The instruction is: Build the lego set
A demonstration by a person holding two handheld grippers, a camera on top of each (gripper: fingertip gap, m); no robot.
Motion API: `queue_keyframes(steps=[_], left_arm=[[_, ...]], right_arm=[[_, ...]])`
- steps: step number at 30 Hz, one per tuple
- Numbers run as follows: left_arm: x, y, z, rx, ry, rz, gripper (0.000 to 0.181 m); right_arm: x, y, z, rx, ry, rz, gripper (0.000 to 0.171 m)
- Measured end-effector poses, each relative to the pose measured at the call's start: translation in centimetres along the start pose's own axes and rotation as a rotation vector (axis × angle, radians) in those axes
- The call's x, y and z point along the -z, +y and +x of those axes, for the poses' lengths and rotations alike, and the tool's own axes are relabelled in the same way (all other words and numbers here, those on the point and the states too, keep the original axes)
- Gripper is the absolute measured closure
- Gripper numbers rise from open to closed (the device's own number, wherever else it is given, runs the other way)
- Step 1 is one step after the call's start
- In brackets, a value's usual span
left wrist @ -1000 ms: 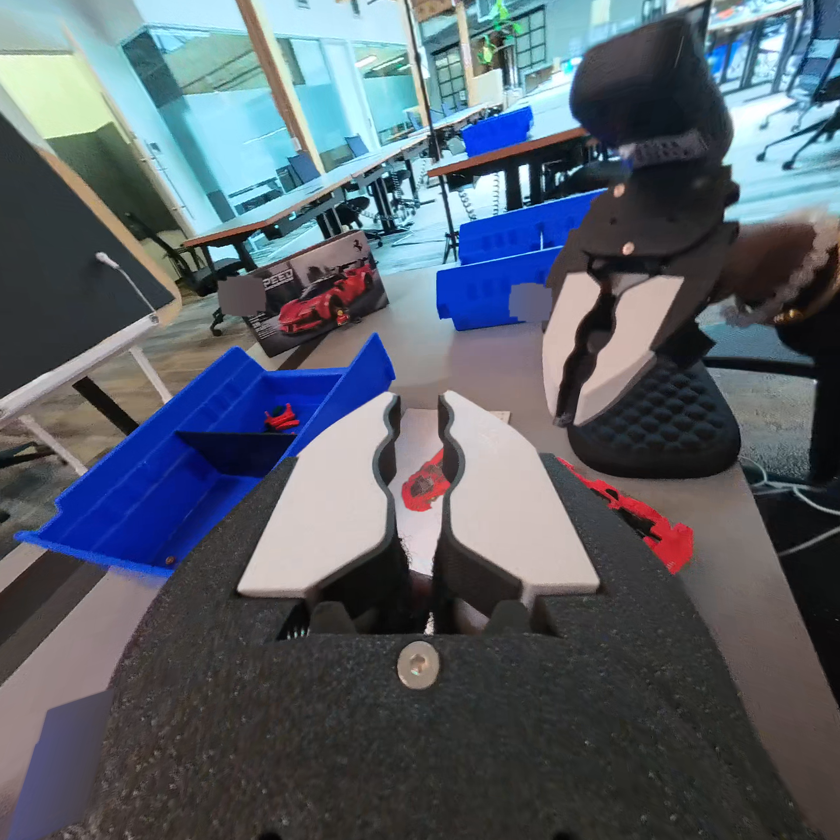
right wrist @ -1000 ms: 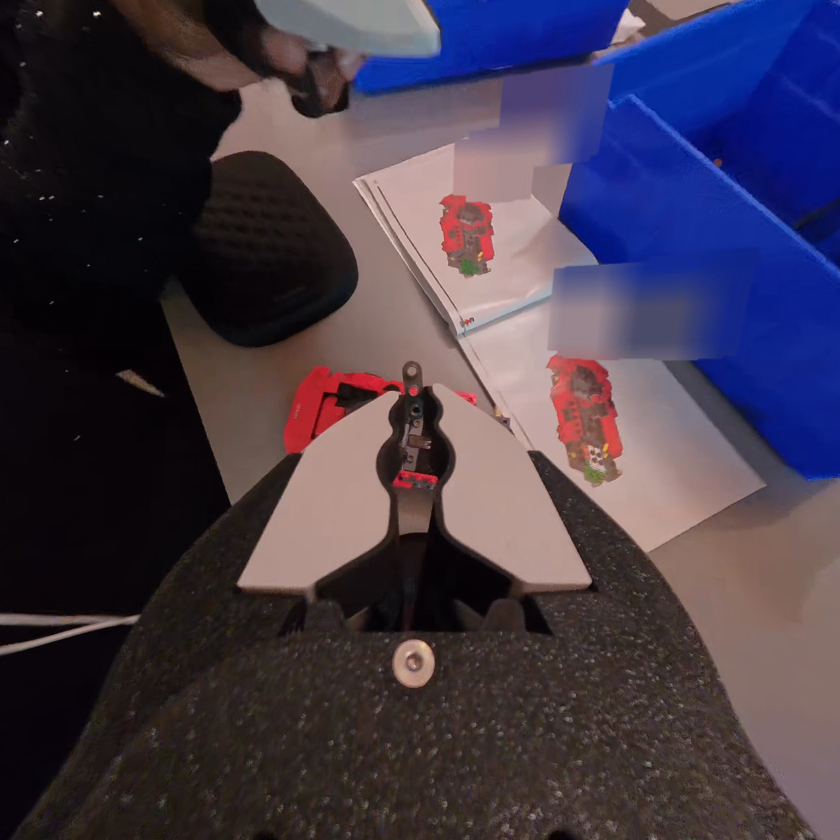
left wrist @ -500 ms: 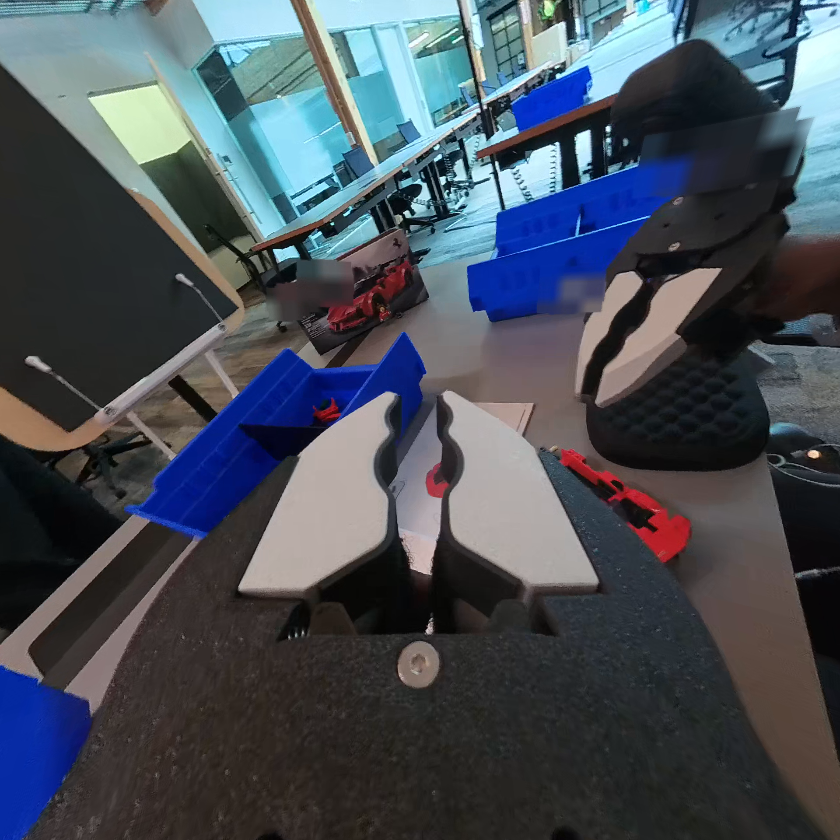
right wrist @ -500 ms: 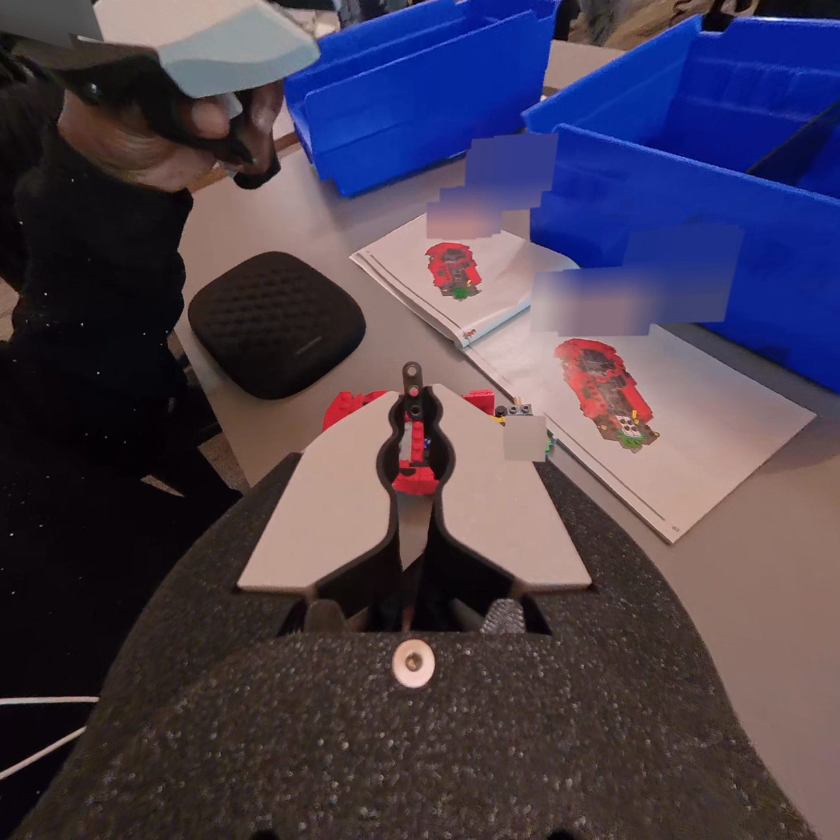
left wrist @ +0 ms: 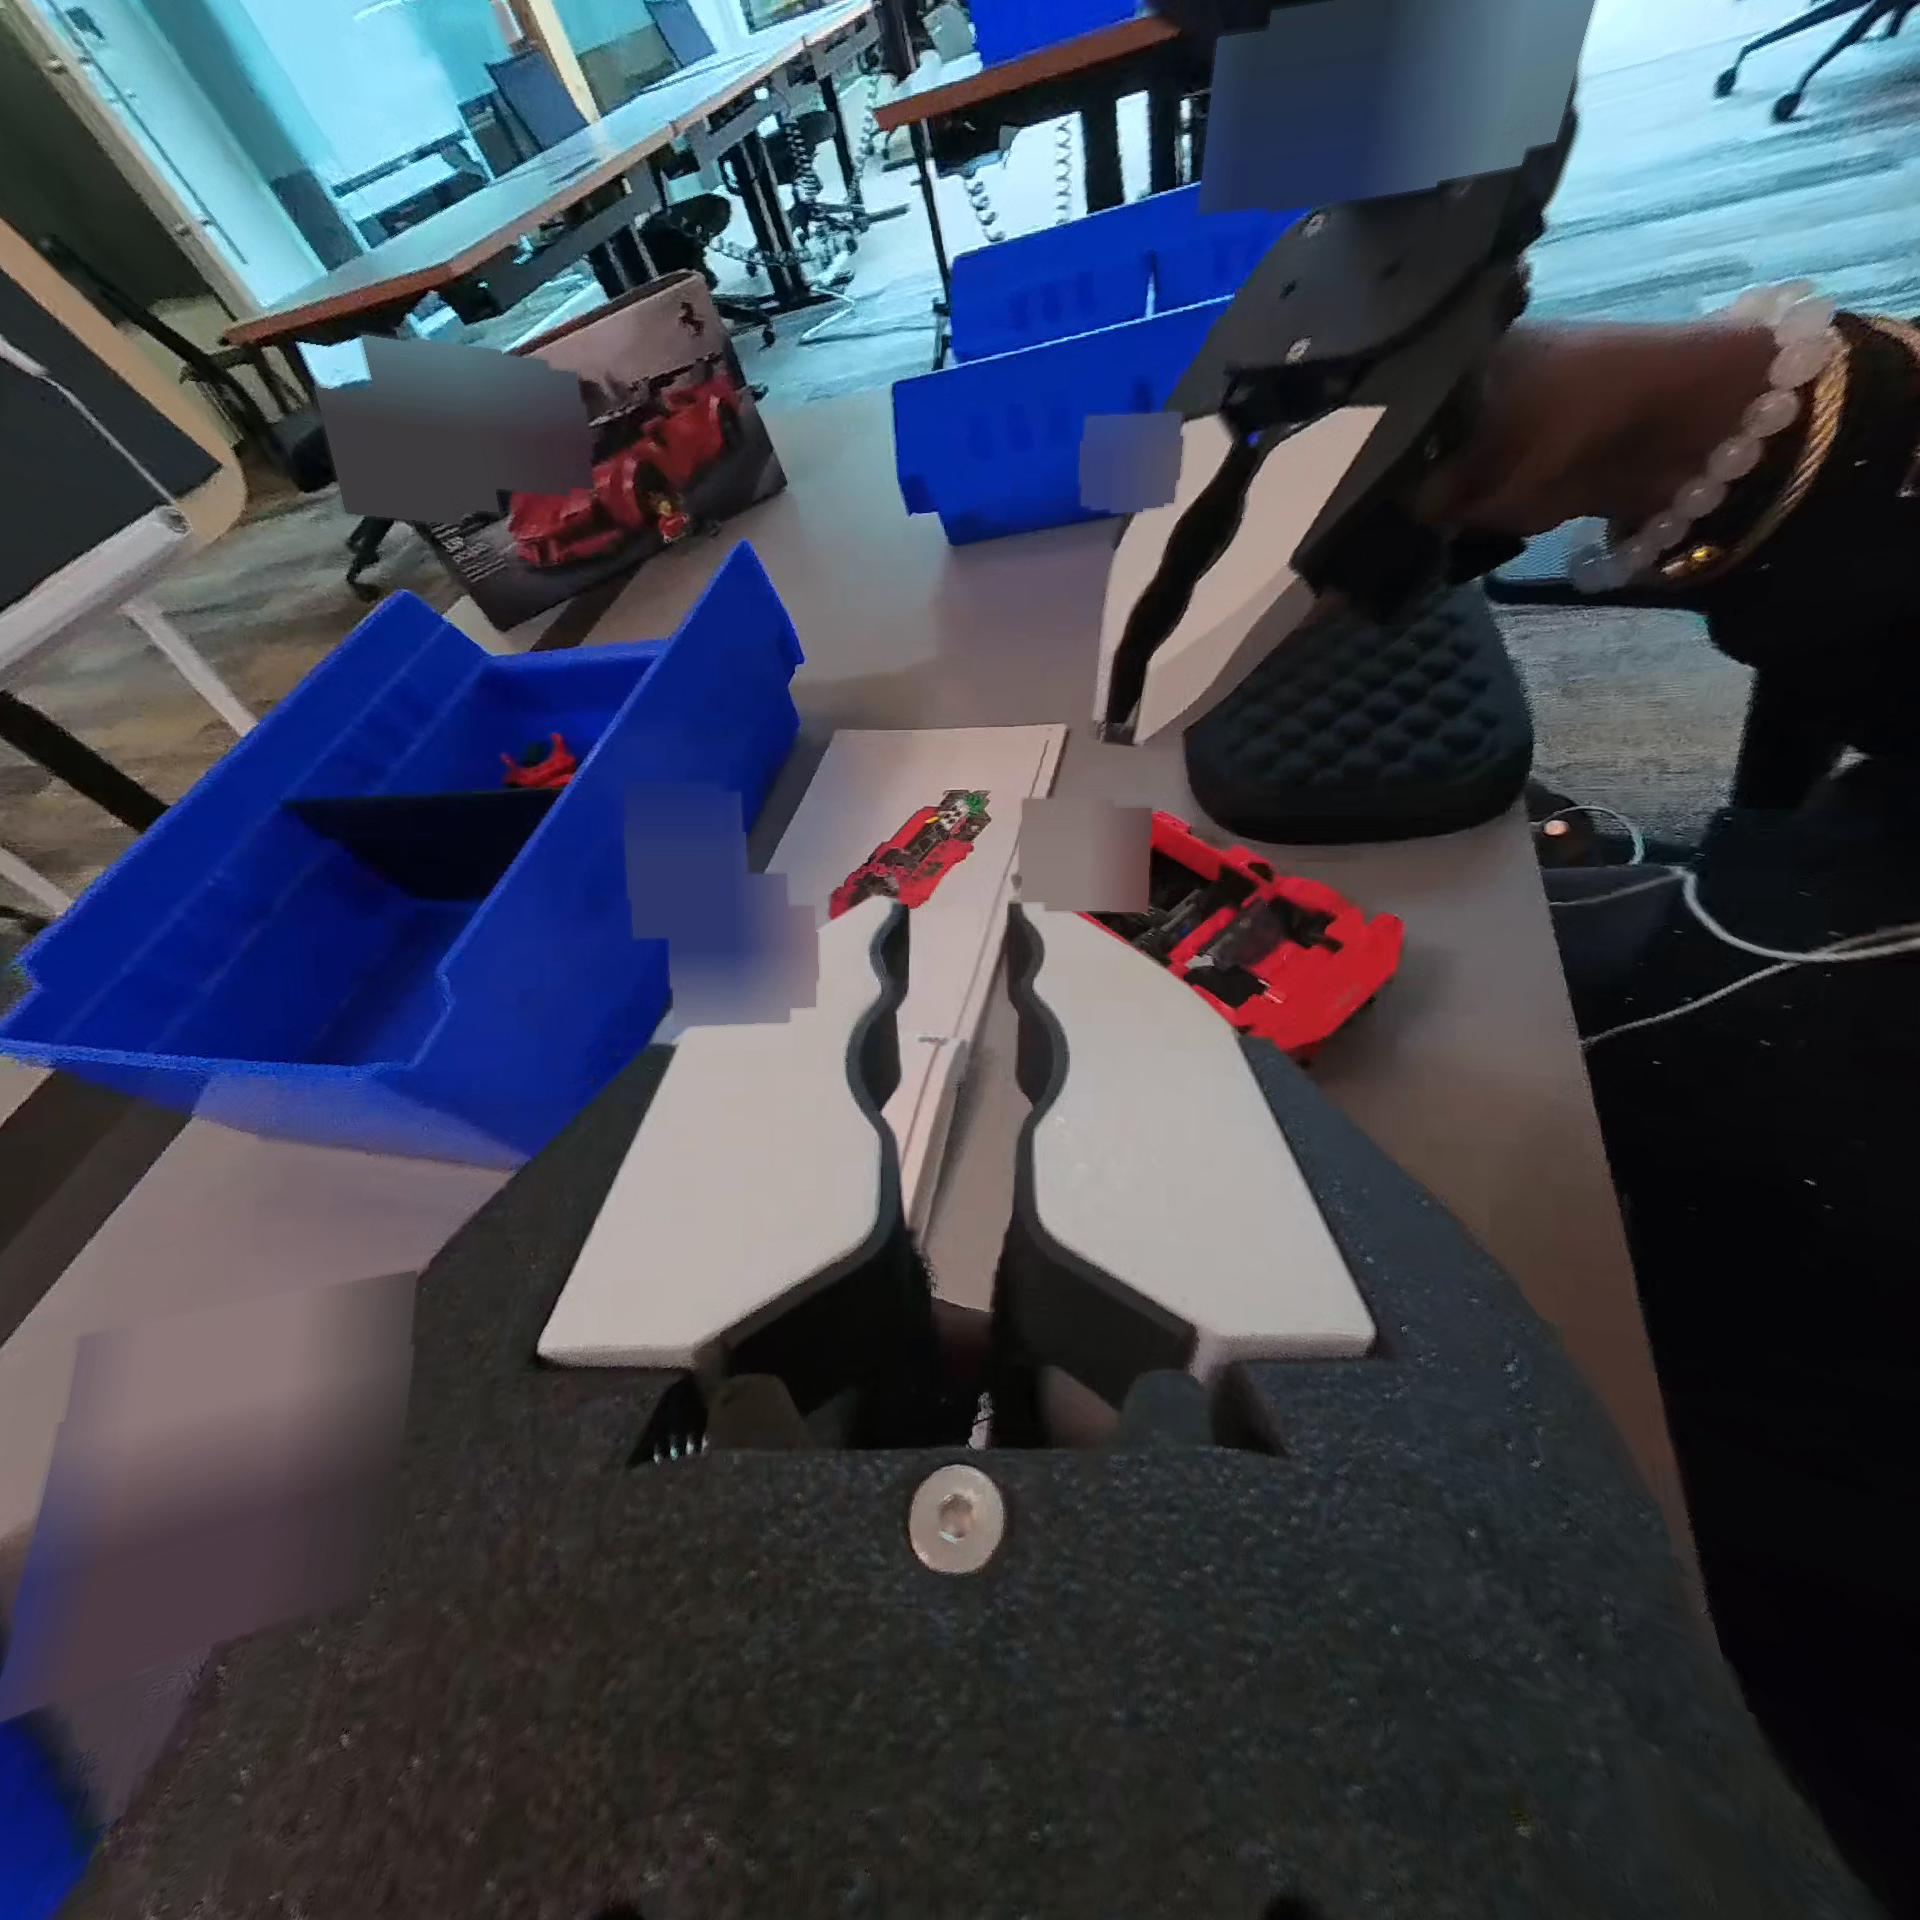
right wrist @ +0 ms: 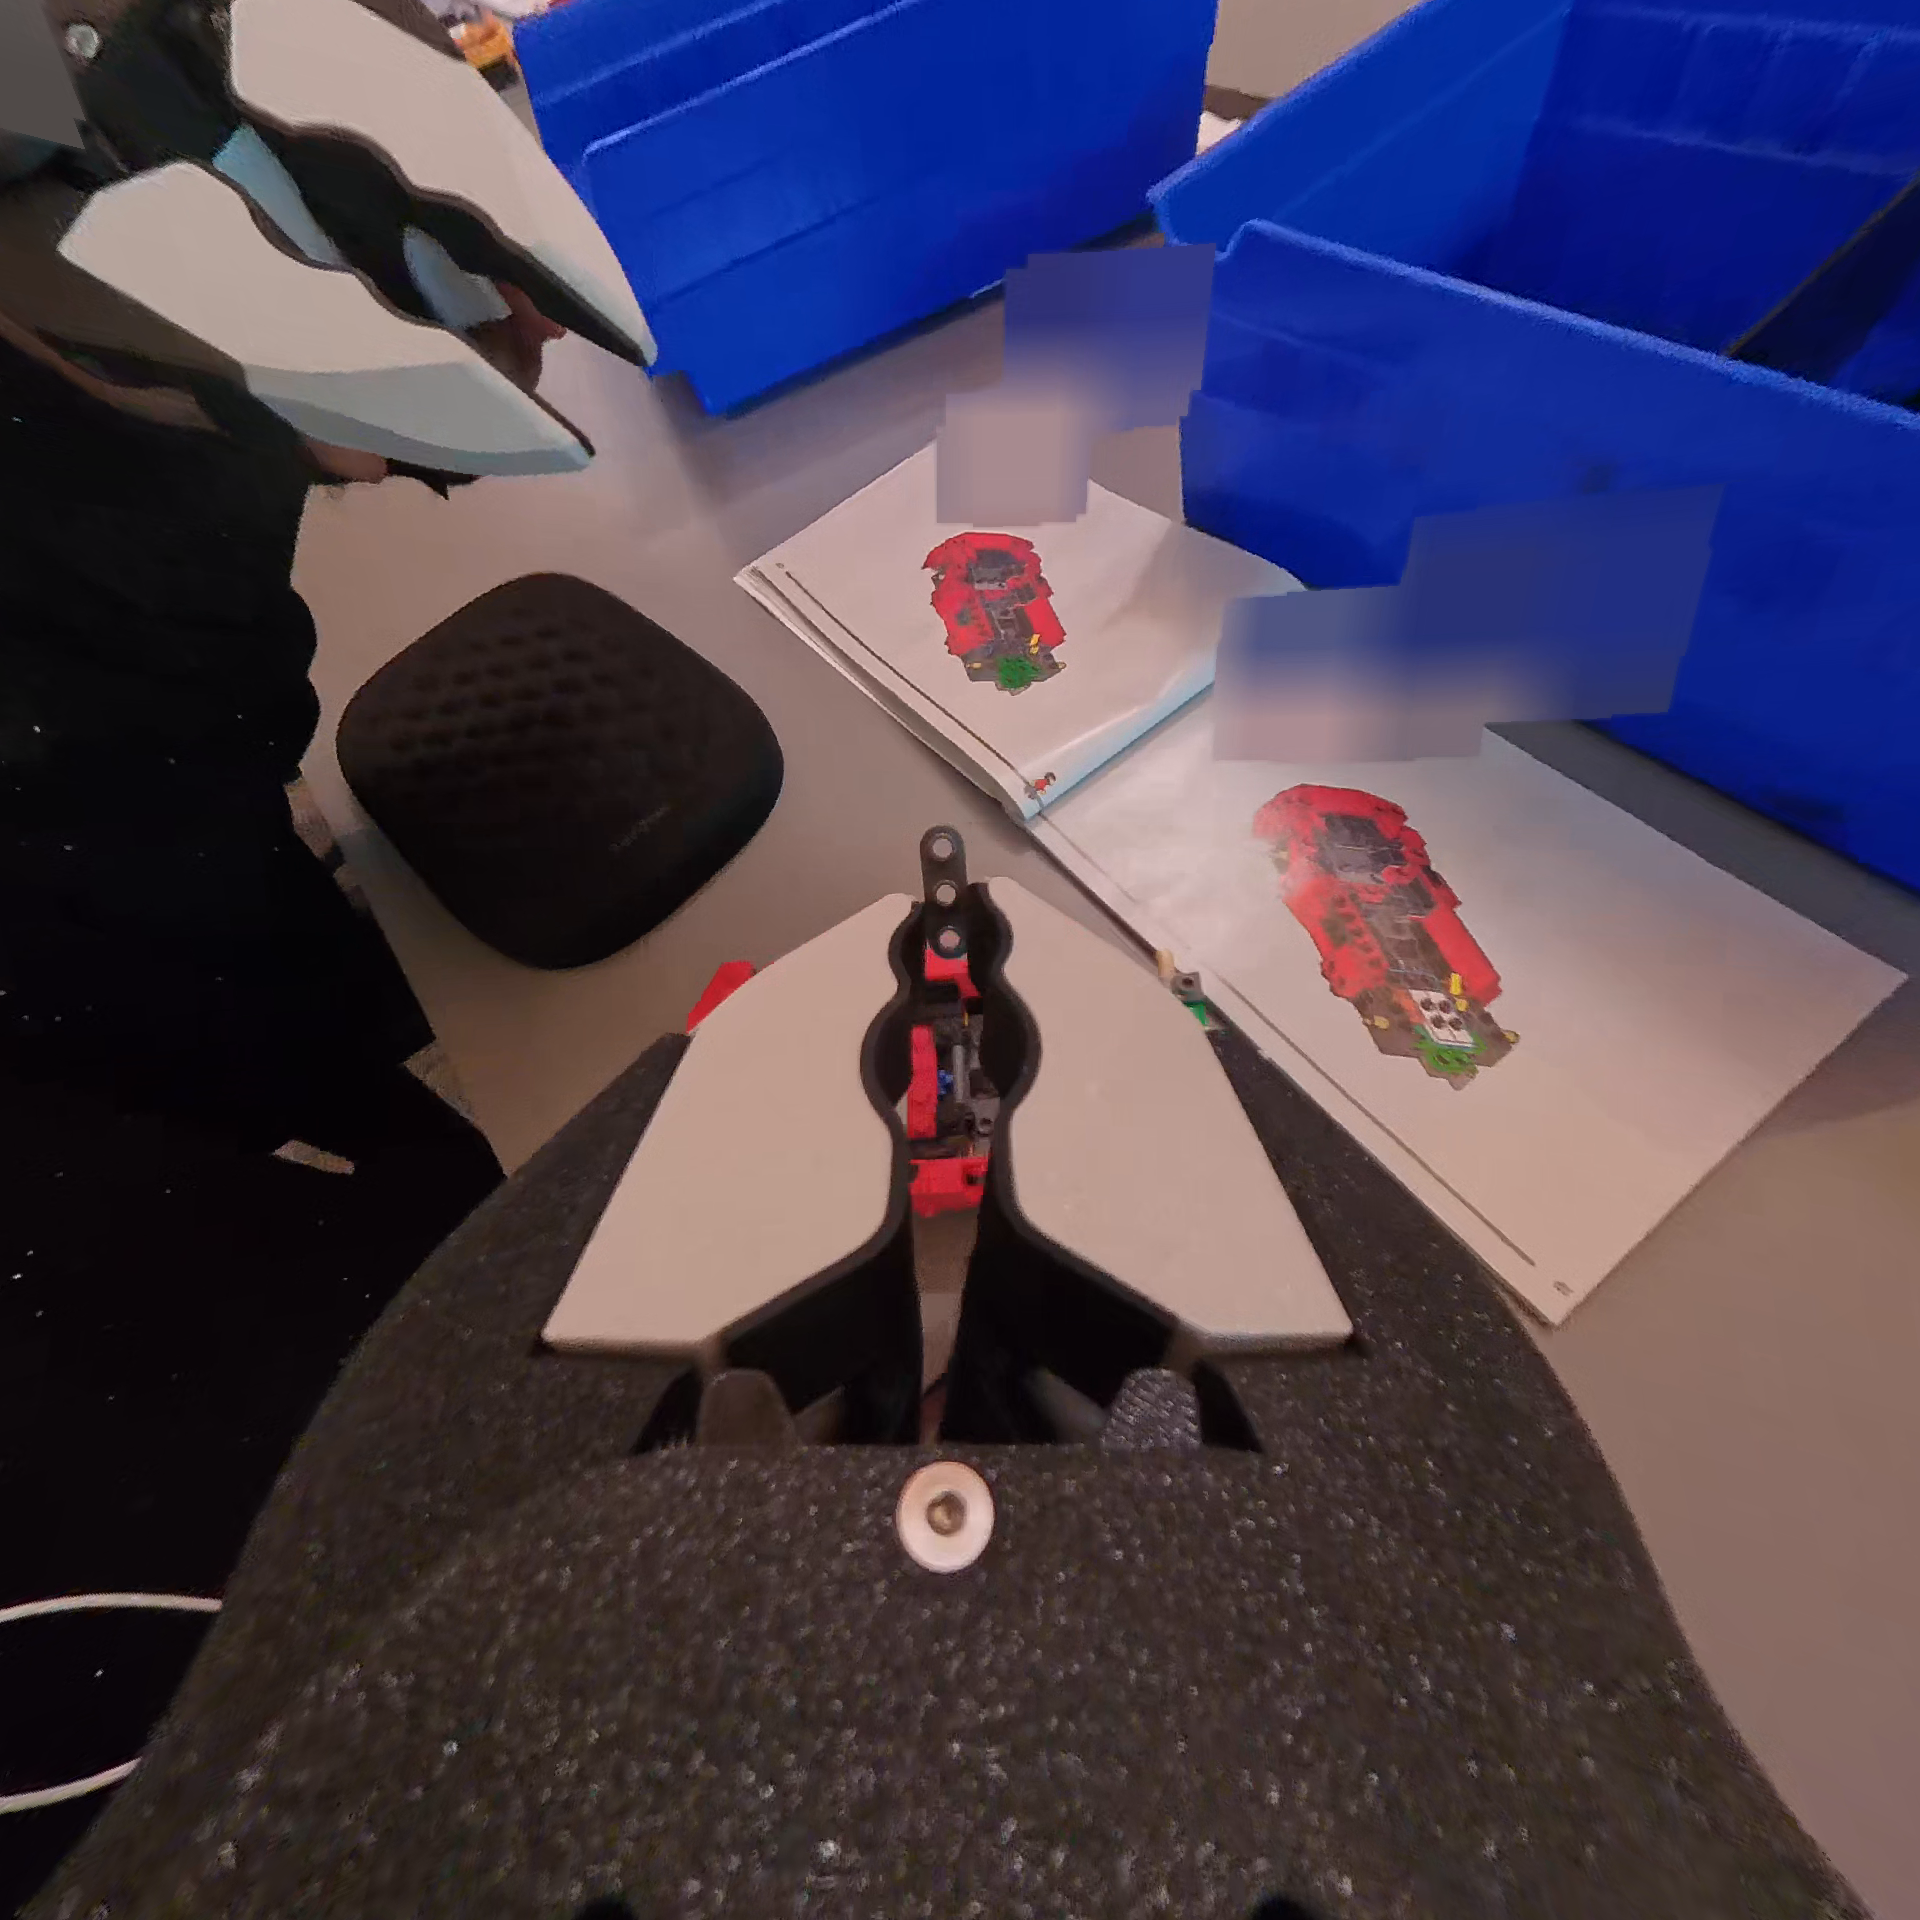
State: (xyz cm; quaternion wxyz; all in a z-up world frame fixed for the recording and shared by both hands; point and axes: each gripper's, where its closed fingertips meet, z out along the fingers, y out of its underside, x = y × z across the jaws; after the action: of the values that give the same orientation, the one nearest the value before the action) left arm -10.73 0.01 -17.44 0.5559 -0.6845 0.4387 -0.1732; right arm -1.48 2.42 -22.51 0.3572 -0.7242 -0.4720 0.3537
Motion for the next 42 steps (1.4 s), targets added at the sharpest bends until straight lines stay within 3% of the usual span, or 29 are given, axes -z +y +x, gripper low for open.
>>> queue_keyframes(steps=[4, 7, 14, 18, 28, 42], left_arm=[[0.5, 0.7, 0.6, -0.003, 0.032, -0.042, 0.163], [0.4, 0.5, 1.3, -0.025, 0.062, -0.053, 0.163], [-1.0, 1.0, 2.3, -0.045, 0.077, -0.136, 0.162], [-1.9, 0.1, 3.2, -0.05, 0.122, -0.093, 0.162], [-4.5, 2.1, 4.1, -0.039, 0.191, -0.187, 0.161], [-5.5, 1.4, 4.2, -0.053, 0.148, -0.199, 0.152]], right_arm=[[-1.0, 1.0, -0.5, 0.056, 0.028, -0.073, 0.164], [-1.0, 0.7, -1.2, 0.04, 0.009, -0.031, 0.164], [0.1, 1.7, -0.9, 0.051, 0.045, -0.035, 0.164], [0.5, 1.8, -0.1, 0.031, 0.058, -0.034, 0.164], [-0.3, 2.2, 0.1, 0.037, 0.042, -0.088, 0.164], [0.2, 2.0, -0.5, 0.051, 0.034, -0.042, 0.164]])
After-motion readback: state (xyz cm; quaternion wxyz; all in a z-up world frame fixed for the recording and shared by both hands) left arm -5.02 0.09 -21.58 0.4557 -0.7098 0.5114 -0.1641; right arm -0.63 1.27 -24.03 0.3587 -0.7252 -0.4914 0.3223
